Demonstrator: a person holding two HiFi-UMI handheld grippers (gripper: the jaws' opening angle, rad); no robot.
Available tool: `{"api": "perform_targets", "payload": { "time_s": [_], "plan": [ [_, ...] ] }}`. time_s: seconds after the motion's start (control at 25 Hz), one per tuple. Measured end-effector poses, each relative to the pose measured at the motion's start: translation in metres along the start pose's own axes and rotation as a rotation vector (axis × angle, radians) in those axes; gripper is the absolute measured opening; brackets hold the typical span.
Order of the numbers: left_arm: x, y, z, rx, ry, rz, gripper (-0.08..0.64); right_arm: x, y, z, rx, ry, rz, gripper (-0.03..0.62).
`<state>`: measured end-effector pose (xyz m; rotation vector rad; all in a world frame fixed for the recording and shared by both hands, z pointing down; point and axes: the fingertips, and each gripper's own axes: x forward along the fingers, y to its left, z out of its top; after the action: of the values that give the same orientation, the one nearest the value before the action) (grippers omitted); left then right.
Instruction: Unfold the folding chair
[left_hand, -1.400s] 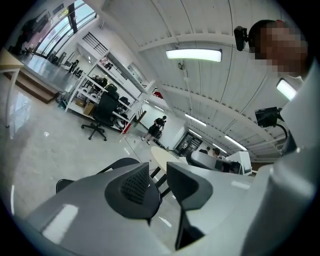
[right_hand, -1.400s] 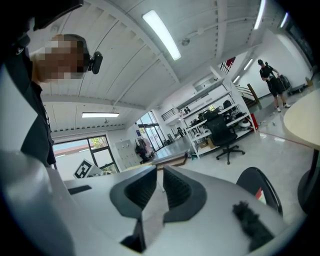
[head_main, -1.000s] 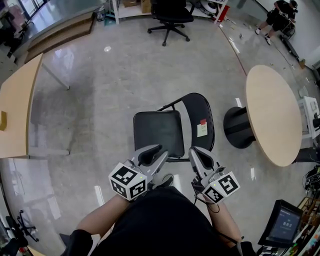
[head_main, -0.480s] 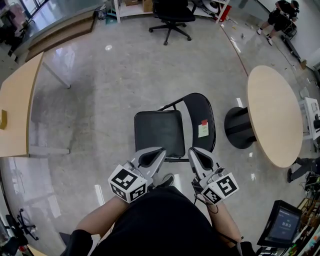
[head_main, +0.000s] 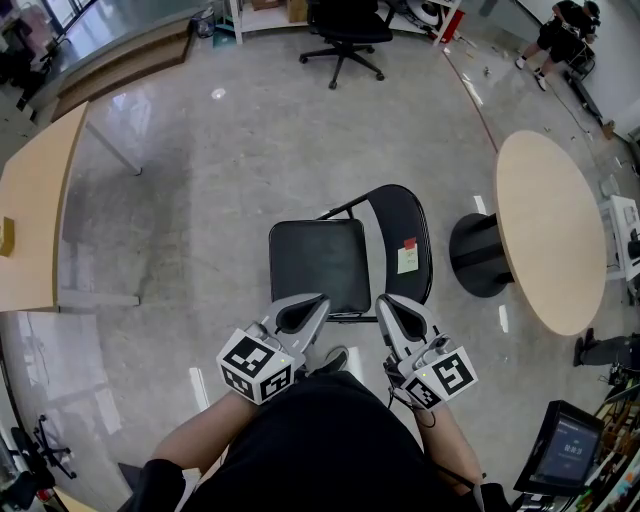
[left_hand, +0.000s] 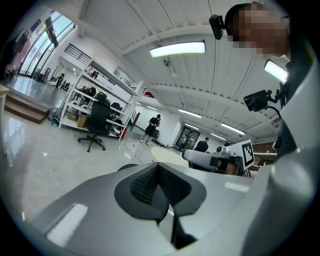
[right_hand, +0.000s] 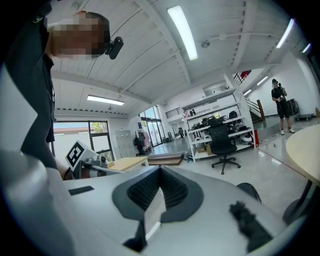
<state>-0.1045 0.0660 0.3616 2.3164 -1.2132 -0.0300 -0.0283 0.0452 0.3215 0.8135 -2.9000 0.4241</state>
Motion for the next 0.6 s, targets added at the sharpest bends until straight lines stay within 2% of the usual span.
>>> {"api": "perform_targets", "payload": {
  "time_s": [0.6],
  "plan": [
    [0.0036, -0.0047, -0.0024, 0.019, -0.002, -0.007, 0.006, -0.0046, -0.0026, -0.0017, -0.004, -0.001, -0.002, 0.003]
  ]
}}
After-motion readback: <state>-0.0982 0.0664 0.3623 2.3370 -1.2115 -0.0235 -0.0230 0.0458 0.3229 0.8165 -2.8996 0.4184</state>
